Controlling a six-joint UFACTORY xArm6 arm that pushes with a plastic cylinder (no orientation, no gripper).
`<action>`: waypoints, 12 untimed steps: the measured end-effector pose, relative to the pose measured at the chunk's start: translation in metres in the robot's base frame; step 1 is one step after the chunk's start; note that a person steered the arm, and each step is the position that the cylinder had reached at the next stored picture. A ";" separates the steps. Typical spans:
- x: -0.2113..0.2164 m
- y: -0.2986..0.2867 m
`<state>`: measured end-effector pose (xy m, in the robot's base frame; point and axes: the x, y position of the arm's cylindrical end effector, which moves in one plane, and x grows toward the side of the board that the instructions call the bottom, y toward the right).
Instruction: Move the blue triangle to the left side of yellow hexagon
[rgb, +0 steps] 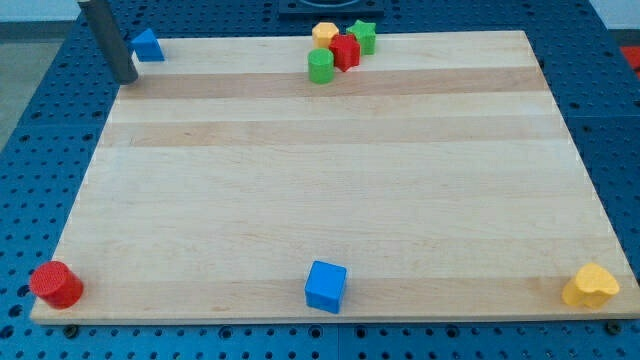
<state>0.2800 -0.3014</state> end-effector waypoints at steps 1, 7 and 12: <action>0.001 -0.004; -0.037 -0.003; -0.084 -0.002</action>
<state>0.1963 -0.3036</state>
